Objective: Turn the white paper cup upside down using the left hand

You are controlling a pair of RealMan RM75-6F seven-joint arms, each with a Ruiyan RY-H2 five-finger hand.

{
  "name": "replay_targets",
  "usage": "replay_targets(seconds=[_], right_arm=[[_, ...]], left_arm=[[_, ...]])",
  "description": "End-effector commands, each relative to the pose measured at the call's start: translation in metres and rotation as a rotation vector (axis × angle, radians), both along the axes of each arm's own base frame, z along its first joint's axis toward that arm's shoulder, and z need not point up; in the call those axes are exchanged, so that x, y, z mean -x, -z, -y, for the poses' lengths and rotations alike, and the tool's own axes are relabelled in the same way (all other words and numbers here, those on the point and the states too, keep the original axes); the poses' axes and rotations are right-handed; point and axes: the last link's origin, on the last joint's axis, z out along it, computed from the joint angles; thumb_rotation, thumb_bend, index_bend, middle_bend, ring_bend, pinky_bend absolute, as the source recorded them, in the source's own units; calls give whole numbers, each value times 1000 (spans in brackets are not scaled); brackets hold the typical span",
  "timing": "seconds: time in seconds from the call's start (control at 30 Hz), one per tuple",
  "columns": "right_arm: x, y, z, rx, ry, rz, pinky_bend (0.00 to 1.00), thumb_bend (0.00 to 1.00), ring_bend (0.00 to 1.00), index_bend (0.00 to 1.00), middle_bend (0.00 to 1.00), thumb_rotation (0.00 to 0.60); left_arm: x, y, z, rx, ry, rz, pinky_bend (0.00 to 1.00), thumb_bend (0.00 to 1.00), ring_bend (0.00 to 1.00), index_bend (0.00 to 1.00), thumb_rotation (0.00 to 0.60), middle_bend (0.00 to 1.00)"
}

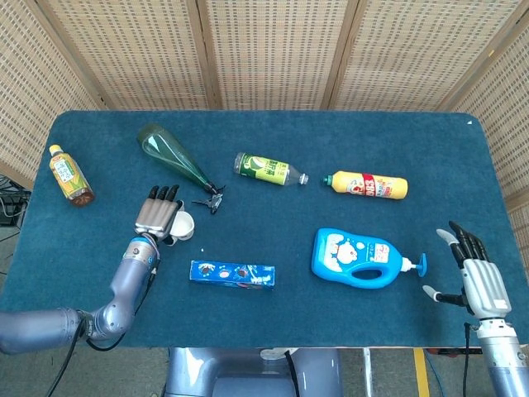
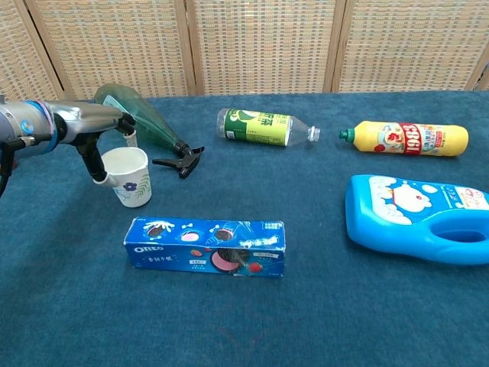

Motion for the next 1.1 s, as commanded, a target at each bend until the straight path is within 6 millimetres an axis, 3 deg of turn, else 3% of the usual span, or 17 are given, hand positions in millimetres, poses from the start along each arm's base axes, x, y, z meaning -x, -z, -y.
replay_targets(seconds=[0.03,0.2,0.33,0.53,0.87,1.1], right_arm=[[0,0,0,-2,0,0,0,91,0,0,0,600],[-1,0,-1,2,-1,2,0,92,0,0,0,600],[-1,-1,-2,2,5,3,0,91,0,0,0,600],[0,-1,-1,5,18,-4,0,91,0,0,0,600],[0,1,-1,-3,21,-9,0,91,0,0,0,600],[-1,1,-1,-2,20,-11,0,91,0,0,0,600]], left_arm=[[-2,-9,7,-37,9,93,10,253,0,321,600,0],[8,-11,24,-79,-18,277,9,253,0,344,600,0],[26,1,40,-95,-32,394,8,251,0,381,600,0],[46,20,47,-49,-5,532,5,251,0,385,600,0],[78,32,45,-21,-20,552,0,250,0,394,600,0],[102,29,46,-10,-66,479,0,249,0,396,600,0]])
